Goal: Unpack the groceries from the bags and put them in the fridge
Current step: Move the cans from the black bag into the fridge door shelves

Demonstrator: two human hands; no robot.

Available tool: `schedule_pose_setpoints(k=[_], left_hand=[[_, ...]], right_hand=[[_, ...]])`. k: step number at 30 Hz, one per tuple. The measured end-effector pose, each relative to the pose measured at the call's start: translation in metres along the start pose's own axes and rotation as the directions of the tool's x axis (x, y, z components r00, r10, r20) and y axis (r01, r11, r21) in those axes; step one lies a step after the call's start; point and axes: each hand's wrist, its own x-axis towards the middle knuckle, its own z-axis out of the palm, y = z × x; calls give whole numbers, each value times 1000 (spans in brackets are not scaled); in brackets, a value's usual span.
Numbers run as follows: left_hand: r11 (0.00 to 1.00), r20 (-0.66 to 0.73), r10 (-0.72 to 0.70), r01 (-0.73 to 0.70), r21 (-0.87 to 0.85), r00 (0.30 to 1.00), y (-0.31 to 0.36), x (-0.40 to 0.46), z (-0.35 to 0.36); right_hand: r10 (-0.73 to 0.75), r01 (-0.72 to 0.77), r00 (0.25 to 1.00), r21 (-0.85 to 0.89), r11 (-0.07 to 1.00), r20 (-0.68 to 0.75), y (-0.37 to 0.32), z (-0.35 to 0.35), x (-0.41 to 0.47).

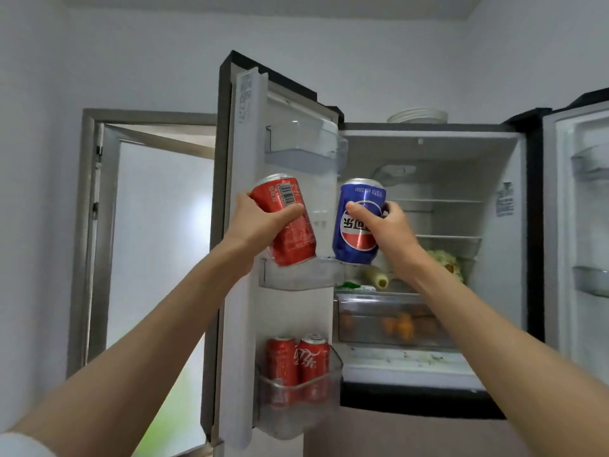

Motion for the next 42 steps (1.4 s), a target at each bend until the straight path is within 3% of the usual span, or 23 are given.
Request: schedule_pose_setpoints(k=[7,16,22,33,42], left_hand=[[953,-34,72,-59,297,997,-22,60,42],[863,-142,-46,111,493,989,-45,85,59],[784,-228,-110,225,578,967,-65,86,62],[713,-243,-118,252,655,963,-84,95,53],[557,-278,25,217,802,960,-77,82,63]], right_hand=[[-34,39,997,-67,997,73,28,9,81],[-2,39,942,-103,994,336,78,21,130],[-66,188,885,-222,957,461,99,26,131],[-85,209,875,-213,954,477,111,32,130],[-97,202,913,-233,951,396,117,38,125]])
